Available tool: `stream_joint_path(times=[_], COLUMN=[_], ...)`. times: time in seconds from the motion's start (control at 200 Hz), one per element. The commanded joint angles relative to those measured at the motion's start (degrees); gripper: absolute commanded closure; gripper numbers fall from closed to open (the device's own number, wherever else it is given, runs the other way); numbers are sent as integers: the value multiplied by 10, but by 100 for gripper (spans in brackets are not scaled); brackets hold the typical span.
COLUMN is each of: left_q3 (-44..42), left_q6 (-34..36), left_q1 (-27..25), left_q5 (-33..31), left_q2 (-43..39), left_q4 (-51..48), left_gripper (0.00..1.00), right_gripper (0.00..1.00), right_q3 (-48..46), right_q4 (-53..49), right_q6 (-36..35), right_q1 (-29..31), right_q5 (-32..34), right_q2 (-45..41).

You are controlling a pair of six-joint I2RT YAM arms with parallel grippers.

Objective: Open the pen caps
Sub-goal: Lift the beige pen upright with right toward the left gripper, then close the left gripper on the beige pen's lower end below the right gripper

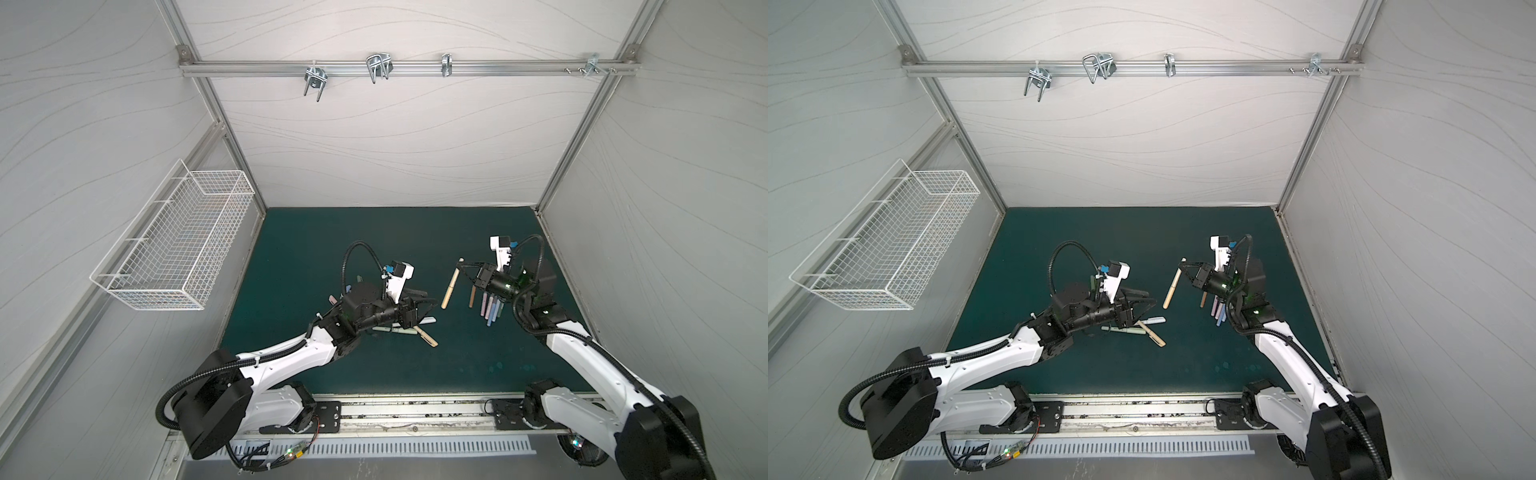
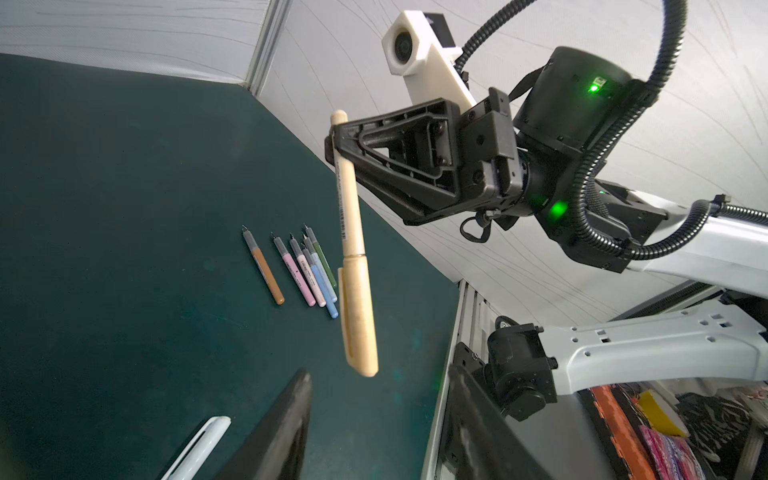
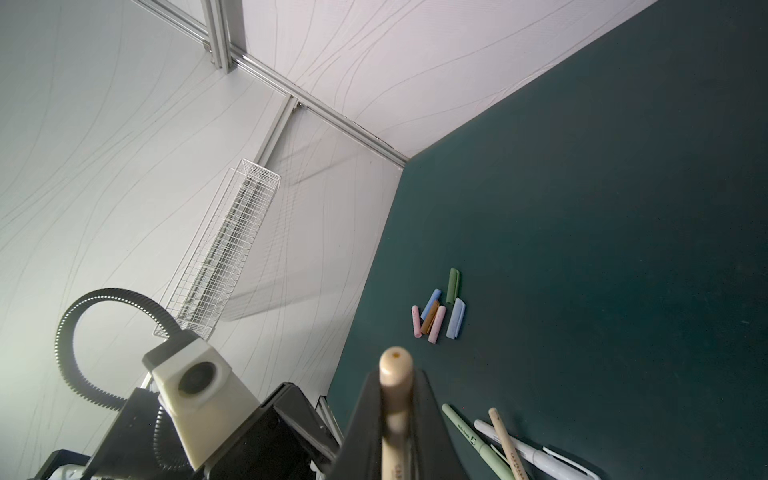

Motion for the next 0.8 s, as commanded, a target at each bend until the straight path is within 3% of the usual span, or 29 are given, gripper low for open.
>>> stream_joint_path(times=[0.0, 0.22, 0.795], left_q3=[21, 25, 27], left_q6=[13, 19, 31], left_q1=[-6, -10, -10], left_q5=[-4, -9, -25], left_q2=[15, 15, 2], left_q4=[23, 10, -19], left_gripper=[45, 45, 57], right_gripper=[100, 100, 100], right_q3=[-7, -6, -23], right_q4=[46, 34, 93], right_q6=[27, 51, 95], right_q1=[36, 90, 149], right_q5=[74, 152, 197], right_q2=[-25, -30, 8])
